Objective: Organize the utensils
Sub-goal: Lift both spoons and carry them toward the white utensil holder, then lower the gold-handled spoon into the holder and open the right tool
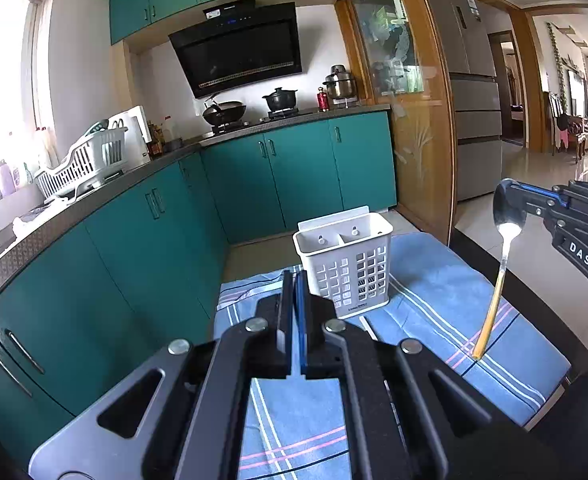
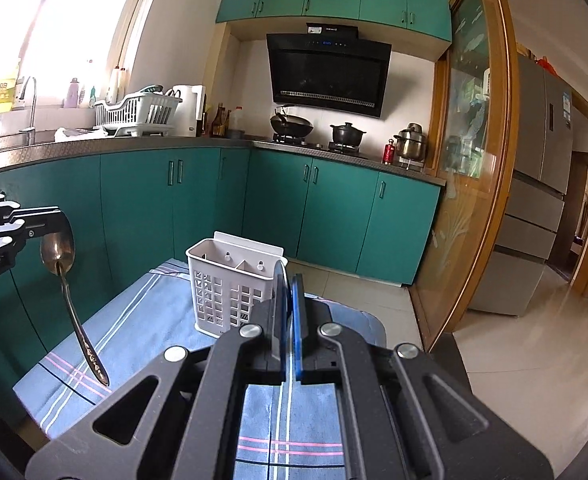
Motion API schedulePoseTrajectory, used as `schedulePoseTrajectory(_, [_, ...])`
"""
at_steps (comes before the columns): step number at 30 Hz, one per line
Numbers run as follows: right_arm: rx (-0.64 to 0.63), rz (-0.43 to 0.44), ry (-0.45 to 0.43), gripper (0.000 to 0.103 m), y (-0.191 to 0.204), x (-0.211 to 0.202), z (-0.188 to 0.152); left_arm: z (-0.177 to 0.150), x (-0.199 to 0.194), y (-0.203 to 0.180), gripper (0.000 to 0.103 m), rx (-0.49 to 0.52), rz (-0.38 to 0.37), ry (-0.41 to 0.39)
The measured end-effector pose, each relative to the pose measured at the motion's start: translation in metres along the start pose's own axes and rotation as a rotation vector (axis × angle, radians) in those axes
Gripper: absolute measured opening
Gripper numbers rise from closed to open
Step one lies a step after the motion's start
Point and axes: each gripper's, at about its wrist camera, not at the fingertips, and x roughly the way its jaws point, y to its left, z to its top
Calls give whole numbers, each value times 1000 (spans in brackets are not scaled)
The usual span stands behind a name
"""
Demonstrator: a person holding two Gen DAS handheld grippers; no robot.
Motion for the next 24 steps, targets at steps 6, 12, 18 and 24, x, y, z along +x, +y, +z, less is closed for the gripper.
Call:
schedulePoseTrajectory(6, [-9, 3, -9, 3, 3, 9, 15, 2, -1, 6, 2, -21, 5, -14])
schedulePoseTrajectory(12, [-39, -38, -90, 3, 10, 42, 77, 5, -1, 26, 2, -76, -1, -30])
schedulePoseTrajectory(18, [-34, -138, -168, 3, 14, 110, 123, 4, 5, 44, 2, -118, -2, -31])
schedulePoseTrajectory(24, [-57, -199, -113, 3, 31, 190, 95, 1, 11, 55, 2, -143, -2, -23])
